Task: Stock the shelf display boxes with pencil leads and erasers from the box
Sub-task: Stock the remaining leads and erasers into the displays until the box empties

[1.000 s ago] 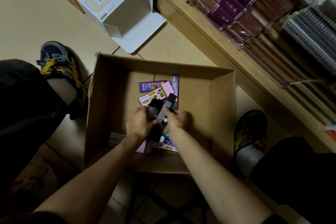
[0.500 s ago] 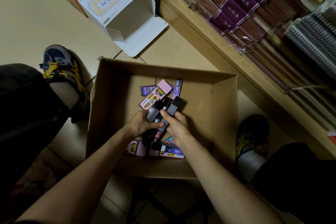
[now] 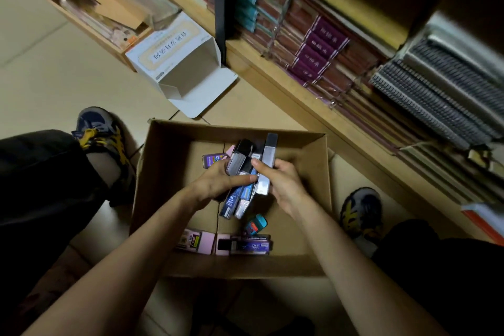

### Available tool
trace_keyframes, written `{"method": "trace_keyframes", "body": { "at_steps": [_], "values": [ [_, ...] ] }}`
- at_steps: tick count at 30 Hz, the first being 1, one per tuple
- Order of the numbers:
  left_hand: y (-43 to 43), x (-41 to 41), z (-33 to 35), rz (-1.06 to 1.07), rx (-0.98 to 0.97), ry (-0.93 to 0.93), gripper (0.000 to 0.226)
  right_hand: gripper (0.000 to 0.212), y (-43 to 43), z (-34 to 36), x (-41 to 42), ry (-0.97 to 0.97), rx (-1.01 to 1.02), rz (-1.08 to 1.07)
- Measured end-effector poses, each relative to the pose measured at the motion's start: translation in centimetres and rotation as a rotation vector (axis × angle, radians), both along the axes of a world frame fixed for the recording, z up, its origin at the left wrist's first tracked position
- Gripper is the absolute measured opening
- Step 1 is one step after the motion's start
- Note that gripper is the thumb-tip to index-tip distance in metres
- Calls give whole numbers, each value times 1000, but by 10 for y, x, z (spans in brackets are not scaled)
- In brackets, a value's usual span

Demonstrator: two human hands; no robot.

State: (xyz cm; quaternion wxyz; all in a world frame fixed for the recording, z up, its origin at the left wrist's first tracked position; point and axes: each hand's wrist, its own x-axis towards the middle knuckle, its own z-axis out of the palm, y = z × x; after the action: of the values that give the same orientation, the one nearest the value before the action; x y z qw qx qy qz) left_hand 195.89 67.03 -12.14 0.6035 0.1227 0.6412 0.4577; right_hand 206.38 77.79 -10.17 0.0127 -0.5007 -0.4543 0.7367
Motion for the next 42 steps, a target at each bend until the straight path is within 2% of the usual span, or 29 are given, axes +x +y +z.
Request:
{"method": "trace_keyframes", "body": {
  "at_steps": [7,11,14,18,22,27,28,30,32,35,38,40,42],
  "values": [
    [10,4,49,43,63,-11,54,28,10,57,2,74,166,71],
    [17,-1,85,12,133,120,44,24,10,91,4,124,282,77],
    [20,-3,109,14,193,175,48,29,15,119,4,178,315,68],
    [28,-4,138,115,256,191,52,22,25,155,1,273,384,93],
    [44,-8,175,223,330,243,29,24,35,190,-4,292,549,10],
    [59,-25,230,284,402,339,45,16,57,237,-16,406,627,-53],
    [61,-31,240,276,428,357,43,18,63,246,-18,429,604,-59],
    [62,-42,259,255,473,388,37,38,75,263,-24,468,506,-91],
    [63,-53,276,260,496,410,40,46,87,277,-30,524,467,-108],
    [62,-69,293,311,504,418,51,30,100,305,-42,564,584,-98],
    [63,-80,303,405,550,416,46,7,118,339,-56,576,793,-125],
    [65,-87,307,472,573,395,44,7,133,363,-66,538,988,-142],
    [66,-93,310,498,579,375,40,12,145,382,-79,558,1073,-152]
  ]
}}
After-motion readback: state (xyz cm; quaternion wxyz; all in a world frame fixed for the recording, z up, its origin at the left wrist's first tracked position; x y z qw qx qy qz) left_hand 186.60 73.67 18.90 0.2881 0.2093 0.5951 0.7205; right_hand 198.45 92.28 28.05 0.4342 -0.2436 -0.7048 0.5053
